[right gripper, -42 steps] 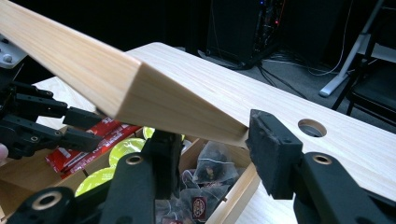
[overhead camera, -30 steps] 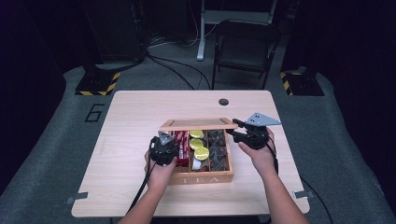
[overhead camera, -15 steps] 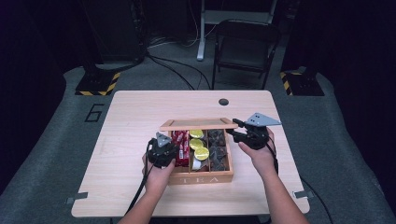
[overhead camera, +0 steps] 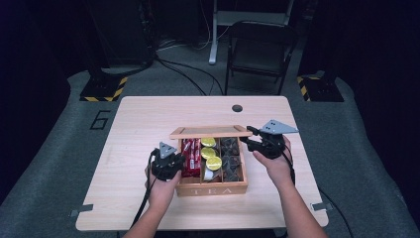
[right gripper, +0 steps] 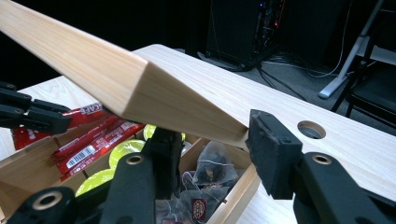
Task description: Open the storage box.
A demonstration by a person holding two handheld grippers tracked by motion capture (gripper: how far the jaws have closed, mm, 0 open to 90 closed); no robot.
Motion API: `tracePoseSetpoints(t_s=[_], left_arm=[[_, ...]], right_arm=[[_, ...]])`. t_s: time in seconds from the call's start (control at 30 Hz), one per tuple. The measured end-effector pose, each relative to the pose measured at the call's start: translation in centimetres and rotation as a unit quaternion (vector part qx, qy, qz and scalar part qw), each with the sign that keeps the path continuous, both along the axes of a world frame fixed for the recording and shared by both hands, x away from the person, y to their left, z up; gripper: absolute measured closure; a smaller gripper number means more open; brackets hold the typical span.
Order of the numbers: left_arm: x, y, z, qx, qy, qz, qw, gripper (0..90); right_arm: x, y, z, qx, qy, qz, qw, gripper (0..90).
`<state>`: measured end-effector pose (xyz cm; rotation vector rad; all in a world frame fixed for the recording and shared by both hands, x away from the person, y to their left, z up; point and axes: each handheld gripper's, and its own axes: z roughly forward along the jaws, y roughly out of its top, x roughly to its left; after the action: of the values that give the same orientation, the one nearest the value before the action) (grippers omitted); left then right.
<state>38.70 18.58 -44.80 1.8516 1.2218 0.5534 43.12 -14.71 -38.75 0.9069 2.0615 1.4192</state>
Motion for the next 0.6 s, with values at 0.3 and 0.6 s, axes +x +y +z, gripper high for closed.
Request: tracePoseSetpoints(t_s=[0.3, 0.6], left_arm=[[-0.9, 0.9, 0.1, -0.007, -0.007, 0.002, 1.0000, 79.8], [-1.7, 2.1, 0.5, -0.008, -0.008, 0.005, 0.9999, 79.8]], right_arm=[[0.0, 0.0, 0.0, -0.001, 0.001, 0.001, 1.0000, 55.1], [-0.1, 0.1, 0.0, -0.002, 0.001, -0.004, 1.0000, 55.1]])
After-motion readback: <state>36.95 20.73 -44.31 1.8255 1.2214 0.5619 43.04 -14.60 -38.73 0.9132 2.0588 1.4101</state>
